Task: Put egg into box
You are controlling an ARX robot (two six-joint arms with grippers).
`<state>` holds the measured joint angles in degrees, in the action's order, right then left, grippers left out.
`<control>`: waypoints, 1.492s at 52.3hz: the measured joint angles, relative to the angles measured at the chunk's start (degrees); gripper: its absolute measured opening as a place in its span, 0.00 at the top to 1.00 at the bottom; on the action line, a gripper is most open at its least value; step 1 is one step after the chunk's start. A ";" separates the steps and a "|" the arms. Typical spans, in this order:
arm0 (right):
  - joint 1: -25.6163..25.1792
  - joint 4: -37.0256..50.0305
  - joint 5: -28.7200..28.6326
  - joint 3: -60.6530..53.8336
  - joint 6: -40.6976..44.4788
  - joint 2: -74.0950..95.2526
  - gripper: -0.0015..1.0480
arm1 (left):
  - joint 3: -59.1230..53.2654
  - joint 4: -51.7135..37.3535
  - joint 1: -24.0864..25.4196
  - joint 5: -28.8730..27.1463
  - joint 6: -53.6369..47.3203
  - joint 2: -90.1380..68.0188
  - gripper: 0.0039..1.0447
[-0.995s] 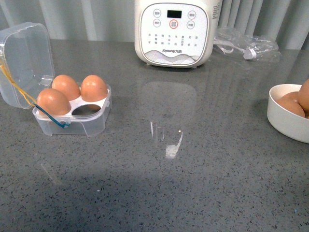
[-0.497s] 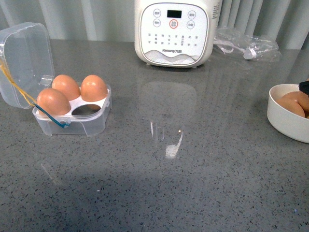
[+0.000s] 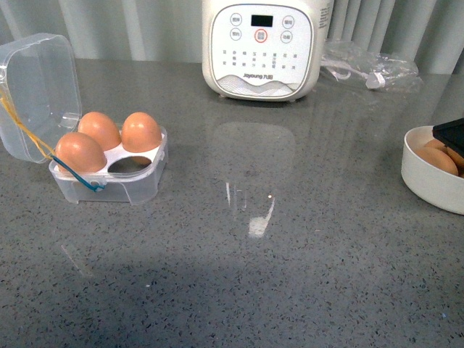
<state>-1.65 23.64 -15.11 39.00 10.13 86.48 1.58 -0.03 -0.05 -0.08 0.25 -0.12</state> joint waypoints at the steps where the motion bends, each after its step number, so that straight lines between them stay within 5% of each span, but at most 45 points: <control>1: 0.00 0.13 0.02 0.00 0.00 0.11 0.13 | 0.00 0.00 0.00 0.00 0.00 0.00 0.06; 16: 0.22 -0.57 0.04 0.44 -0.74 -0.42 0.60 | 0.00 0.00 0.00 0.02 0.00 0.00 0.06; 33: 4.04 -2.29 -2.93 4.31 -6.16 -5.09 0.61 | 0.00 0.00 0.00 0.02 0.00 0.00 0.06; 51: 24.85 -0.46 -8.70 16.90 -7.54 6.16 0.61 | 0.00 0.00 0.00 0.00 0.00 0.00 0.06; 78: 33.53 -1.90 -12.31 27.78 -7.58 18.71 0.61 | 0.00 0.00 0.00 0.00 0.00 0.00 0.06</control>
<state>31.88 21.74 -27.42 66.78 2.55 105.19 1.58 -0.03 -0.05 -0.08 0.25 -0.12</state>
